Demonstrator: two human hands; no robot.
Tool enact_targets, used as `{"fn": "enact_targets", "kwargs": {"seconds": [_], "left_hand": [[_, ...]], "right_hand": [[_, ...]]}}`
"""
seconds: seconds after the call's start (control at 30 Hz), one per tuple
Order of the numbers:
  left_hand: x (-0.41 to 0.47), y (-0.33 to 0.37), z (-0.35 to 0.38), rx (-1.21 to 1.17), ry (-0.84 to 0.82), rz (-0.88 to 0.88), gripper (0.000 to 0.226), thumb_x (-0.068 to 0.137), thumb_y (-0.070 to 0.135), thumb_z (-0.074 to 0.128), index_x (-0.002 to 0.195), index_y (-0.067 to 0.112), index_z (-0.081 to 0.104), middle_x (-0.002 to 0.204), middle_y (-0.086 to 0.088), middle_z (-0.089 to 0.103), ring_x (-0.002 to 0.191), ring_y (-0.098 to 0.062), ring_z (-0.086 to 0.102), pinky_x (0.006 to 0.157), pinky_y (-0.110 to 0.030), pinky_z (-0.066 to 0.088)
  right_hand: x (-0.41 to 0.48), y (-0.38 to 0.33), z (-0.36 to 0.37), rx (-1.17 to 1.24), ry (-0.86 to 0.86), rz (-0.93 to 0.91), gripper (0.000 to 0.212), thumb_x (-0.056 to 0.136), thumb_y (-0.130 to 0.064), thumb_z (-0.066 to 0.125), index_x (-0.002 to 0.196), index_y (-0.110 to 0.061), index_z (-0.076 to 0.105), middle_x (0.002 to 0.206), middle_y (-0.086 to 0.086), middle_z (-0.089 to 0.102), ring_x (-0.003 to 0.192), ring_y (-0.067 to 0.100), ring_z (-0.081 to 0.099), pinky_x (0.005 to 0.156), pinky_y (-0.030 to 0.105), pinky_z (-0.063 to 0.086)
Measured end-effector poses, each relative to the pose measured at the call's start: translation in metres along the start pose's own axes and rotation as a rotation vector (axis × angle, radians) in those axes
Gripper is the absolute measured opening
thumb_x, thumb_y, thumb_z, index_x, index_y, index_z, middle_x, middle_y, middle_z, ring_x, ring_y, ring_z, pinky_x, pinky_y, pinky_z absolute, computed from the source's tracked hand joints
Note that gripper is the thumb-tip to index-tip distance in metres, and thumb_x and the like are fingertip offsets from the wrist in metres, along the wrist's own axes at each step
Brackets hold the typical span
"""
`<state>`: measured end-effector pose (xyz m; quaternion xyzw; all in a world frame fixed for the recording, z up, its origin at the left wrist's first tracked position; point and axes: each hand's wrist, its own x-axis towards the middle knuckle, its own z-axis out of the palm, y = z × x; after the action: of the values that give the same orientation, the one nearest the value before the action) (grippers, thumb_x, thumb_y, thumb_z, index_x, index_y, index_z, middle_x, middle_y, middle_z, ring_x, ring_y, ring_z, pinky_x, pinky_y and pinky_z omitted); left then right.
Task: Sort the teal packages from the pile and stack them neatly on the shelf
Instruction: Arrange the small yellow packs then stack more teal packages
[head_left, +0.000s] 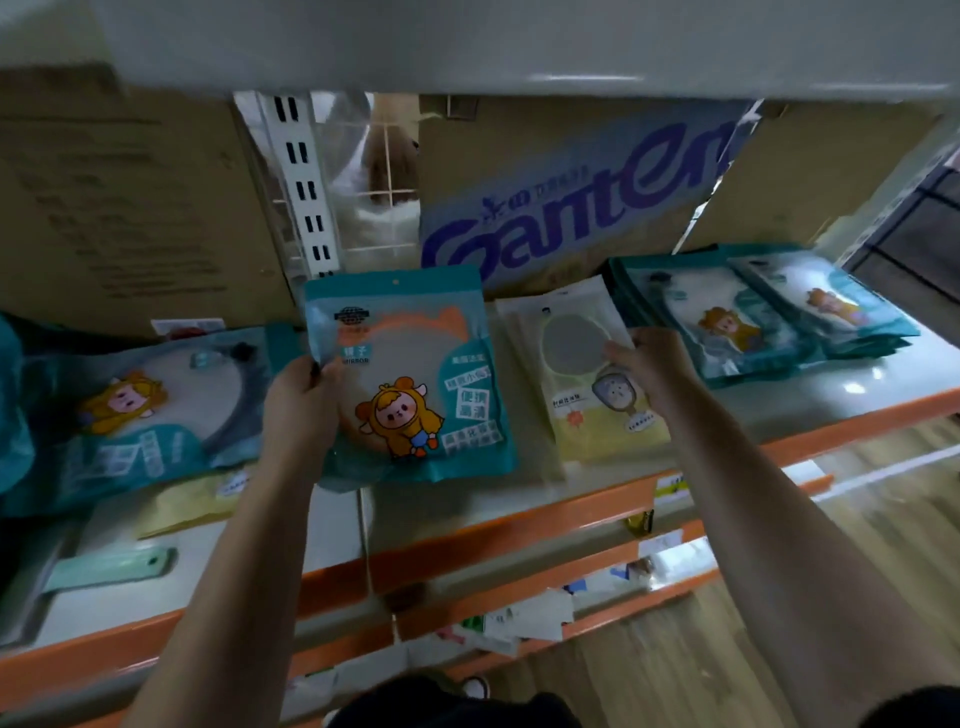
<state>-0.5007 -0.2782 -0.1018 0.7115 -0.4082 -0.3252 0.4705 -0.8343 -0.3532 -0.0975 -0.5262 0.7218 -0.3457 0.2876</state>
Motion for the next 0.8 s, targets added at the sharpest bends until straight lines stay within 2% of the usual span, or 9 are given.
{"fn": "enact_targets", "kwargs": {"seconds": [0.13,0.17,0.23,0.3,0.4,0.53,0.6,0.7,0.8], "left_hand": [[0.01,0.003,0.007,0.048,-0.003,0.027,0.022,0.099,0.023,0.049,0.079,0.015,0.052,0.068,-0.003,0.052,0.058,-0.018,0.046,0.054,-0.029,0.034],[0.012,0.003,0.009,0.043,-0.005,0.025,0.021,0.099,0.023,0.049,0.079,0.015,0.053,0.069,-0.003,0.053,0.059,-0.018,0.047,0.054,-0.029,0.035],[0.013,0.003,0.013,0.03,-0.019,0.017,0.019,0.099,0.022,0.049,0.084,0.014,0.057,0.073,-0.004,0.058,0.064,-0.021,0.052,0.059,-0.03,0.04],[0.014,0.005,0.017,0.017,-0.032,0.011,0.017,0.099,0.023,0.049,0.09,0.013,0.06,0.08,-0.009,0.062,0.072,-0.027,0.056,0.067,-0.037,0.046],[0.016,0.009,0.021,-0.005,-0.031,0.023,0.019,0.097,0.023,0.052,0.093,0.009,0.063,0.091,-0.021,0.066,0.08,-0.036,0.061,0.075,-0.052,0.053],[0.016,0.018,0.027,-0.048,-0.077,0.025,0.017,0.098,0.023,0.052,0.087,0.015,0.062,0.089,-0.016,0.066,0.08,-0.033,0.062,0.08,-0.054,0.053],[0.016,0.024,0.033,-0.082,-0.108,0.015,0.016,0.098,0.022,0.051,0.091,0.016,0.064,0.096,-0.017,0.067,0.089,-0.036,0.064,0.084,-0.055,0.052],[0.012,0.032,0.045,-0.099,-0.151,0.019,0.016,0.099,0.023,0.05,0.094,0.017,0.064,0.096,-0.013,0.068,0.093,-0.035,0.065,0.084,-0.05,0.055],[0.006,0.037,0.06,-0.101,-0.163,0.04,0.019,0.099,0.024,0.05,0.085,0.02,0.063,0.088,-0.007,0.066,0.086,-0.028,0.064,0.079,-0.045,0.053]], "right_hand": [[0.017,-0.006,0.008,-0.062,-0.042,0.009,0.022,0.084,-0.017,0.072,0.088,0.004,0.069,0.078,0.022,0.067,0.068,0.029,0.064,0.054,0.025,0.038],[0.019,-0.007,0.008,-0.098,-0.041,0.001,0.02,0.084,-0.018,0.072,0.076,-0.001,0.066,0.066,0.013,0.062,0.058,0.022,0.057,0.047,0.021,0.034],[0.023,-0.004,0.01,-0.172,-0.027,-0.024,0.037,0.084,-0.018,0.071,0.057,-0.014,0.046,0.051,-0.002,0.042,0.045,0.011,0.039,0.036,0.018,0.023],[0.023,-0.003,0.012,-0.227,-0.021,-0.042,0.043,0.085,-0.021,0.07,0.058,-0.016,0.037,0.052,-0.003,0.033,0.046,0.013,0.033,0.04,0.024,0.021],[0.023,-0.004,0.013,-0.321,-0.028,-0.058,0.035,0.085,-0.027,0.069,0.065,-0.011,0.045,0.059,0.002,0.038,0.053,0.017,0.038,0.047,0.031,0.023],[0.023,0.0,0.01,-0.423,0.022,-0.086,0.046,0.081,-0.036,0.073,0.057,-0.014,0.04,0.055,-0.002,0.035,0.048,0.014,0.033,0.045,0.031,0.02],[0.021,0.001,0.008,-0.466,0.062,-0.095,0.04,0.079,-0.041,0.075,0.066,-0.014,0.048,0.065,0.0,0.047,0.057,0.017,0.044,0.049,0.029,0.026],[0.018,0.005,0.003,-0.413,0.109,-0.164,0.047,0.079,-0.039,0.075,0.111,-0.008,0.06,0.108,0.01,0.059,0.098,0.028,0.057,0.069,0.028,0.035],[0.012,0.007,-0.007,-0.274,0.169,-0.312,0.037,0.082,-0.027,0.073,0.111,-0.006,0.065,0.106,0.011,0.065,0.098,0.028,0.059,0.071,0.027,0.037]]}}
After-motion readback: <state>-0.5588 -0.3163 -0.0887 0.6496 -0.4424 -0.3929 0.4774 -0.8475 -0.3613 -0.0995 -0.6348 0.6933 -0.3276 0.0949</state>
